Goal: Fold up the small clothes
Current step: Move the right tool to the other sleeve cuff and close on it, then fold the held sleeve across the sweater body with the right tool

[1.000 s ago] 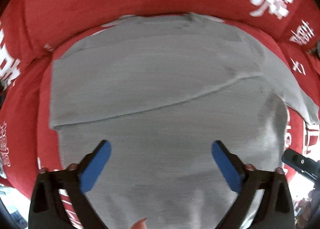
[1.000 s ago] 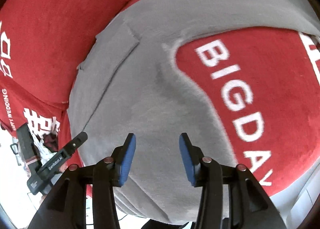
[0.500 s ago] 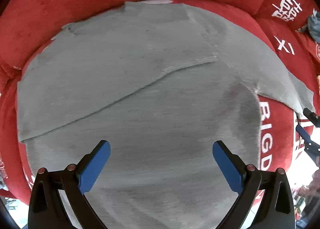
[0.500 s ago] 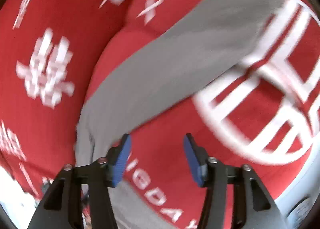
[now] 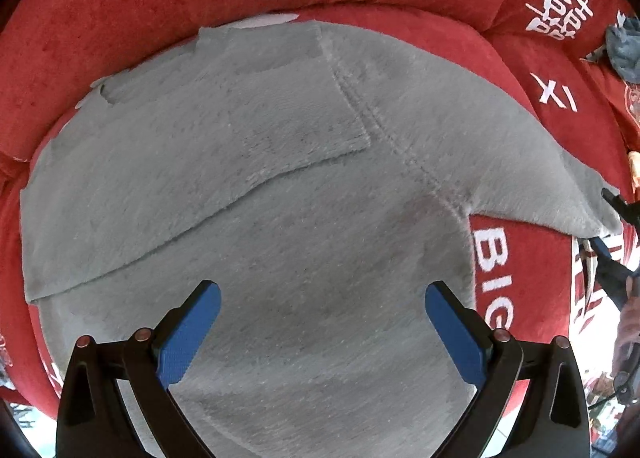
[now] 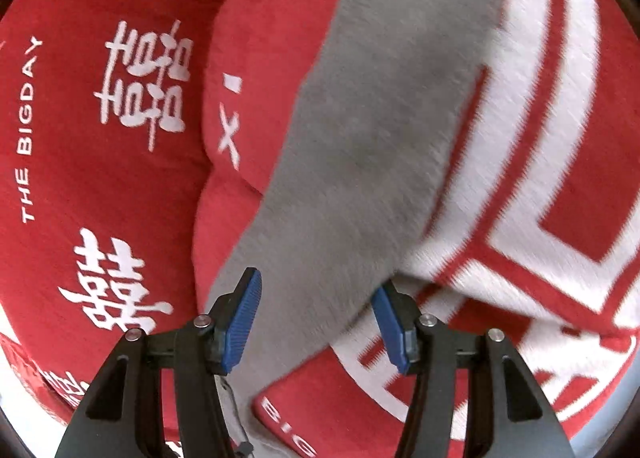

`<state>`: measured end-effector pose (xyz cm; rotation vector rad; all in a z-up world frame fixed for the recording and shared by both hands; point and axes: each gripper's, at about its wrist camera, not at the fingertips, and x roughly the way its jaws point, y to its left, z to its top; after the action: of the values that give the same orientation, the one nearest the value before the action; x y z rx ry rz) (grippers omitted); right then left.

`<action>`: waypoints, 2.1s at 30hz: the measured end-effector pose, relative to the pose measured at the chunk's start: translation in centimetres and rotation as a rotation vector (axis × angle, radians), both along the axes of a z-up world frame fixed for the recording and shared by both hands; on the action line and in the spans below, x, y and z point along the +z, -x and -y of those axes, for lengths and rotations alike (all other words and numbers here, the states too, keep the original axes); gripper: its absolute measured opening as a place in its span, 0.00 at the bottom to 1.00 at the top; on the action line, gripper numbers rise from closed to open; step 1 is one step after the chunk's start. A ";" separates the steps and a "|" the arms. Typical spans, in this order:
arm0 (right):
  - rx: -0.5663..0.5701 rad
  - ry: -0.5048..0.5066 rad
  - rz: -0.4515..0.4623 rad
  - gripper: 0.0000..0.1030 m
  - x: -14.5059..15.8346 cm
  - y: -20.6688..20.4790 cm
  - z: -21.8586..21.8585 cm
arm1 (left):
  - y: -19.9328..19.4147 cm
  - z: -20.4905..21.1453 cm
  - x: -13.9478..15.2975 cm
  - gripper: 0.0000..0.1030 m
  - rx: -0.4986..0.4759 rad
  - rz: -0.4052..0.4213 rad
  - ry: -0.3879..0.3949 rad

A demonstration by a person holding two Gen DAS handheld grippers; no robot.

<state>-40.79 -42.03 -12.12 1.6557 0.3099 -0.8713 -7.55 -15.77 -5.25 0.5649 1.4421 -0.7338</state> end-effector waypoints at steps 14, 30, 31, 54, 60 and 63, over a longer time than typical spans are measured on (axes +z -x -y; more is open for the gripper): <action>0.086 0.094 0.152 0.05 3.8 -4.3 1.5 | -3.4 -3.1 0.9 0.99 0.098 0.025 0.039; 0.994 0.463 -0.019 0.06 11.3 -35.3 -13.2 | -10.1 -15.7 2.2 0.99 0.319 0.098 0.044; 1.031 0.443 -0.045 0.06 10.3 -36.5 -14.5 | -10.5 -16.7 2.3 0.99 0.331 0.100 0.042; 1.021 0.272 -0.258 0.35 4.9 -38.3 -20.4 | -11.6 -22.5 2.2 0.99 0.350 0.076 0.025; 0.826 0.188 -0.195 0.35 4.5 -36.2 -17.9 | -12.0 -23.2 2.6 0.99 0.362 0.072 0.027; 0.749 0.133 -0.159 0.35 4.0 -35.7 -16.9 | -12.2 -23.6 2.6 0.99 0.371 0.071 0.024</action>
<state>-5.11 -25.09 -8.17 1.1999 0.8932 -0.4348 4.66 7.83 -2.62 0.2892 1.4181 -0.4319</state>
